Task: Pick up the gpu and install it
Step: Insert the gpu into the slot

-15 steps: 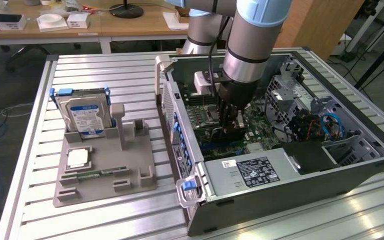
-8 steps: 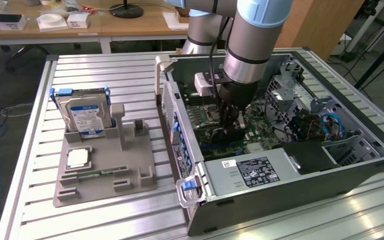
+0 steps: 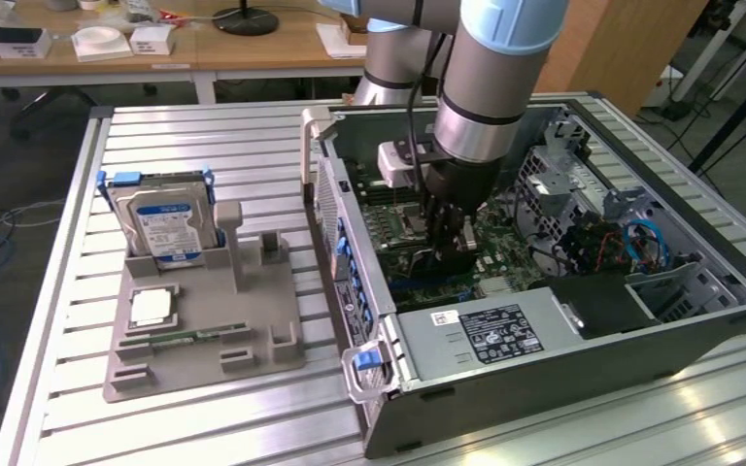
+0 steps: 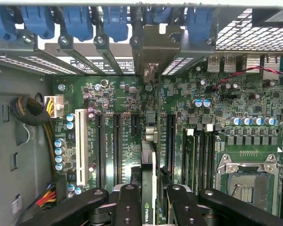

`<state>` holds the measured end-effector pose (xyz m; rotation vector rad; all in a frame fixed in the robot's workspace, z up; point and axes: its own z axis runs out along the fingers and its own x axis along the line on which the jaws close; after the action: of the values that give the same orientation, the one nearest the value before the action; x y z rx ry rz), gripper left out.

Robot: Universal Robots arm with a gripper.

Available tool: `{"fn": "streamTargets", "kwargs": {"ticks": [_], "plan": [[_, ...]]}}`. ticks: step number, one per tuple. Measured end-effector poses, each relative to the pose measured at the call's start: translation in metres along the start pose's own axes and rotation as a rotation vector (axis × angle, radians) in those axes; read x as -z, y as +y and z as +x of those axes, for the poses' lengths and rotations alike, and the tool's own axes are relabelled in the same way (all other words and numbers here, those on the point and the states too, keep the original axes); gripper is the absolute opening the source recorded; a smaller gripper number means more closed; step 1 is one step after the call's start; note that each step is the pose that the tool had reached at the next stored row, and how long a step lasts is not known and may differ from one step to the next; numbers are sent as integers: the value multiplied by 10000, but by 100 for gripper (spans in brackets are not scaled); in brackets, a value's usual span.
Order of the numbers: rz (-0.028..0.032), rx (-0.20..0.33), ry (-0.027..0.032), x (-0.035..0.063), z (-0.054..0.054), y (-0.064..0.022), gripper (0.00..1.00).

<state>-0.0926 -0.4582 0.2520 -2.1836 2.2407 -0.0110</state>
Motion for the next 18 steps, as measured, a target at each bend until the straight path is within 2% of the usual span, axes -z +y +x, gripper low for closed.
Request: {"fn": "streamTargets", "kwargs": {"ticks": [18], "plan": [[-2,5,2,-34,-11,2,26]]}}
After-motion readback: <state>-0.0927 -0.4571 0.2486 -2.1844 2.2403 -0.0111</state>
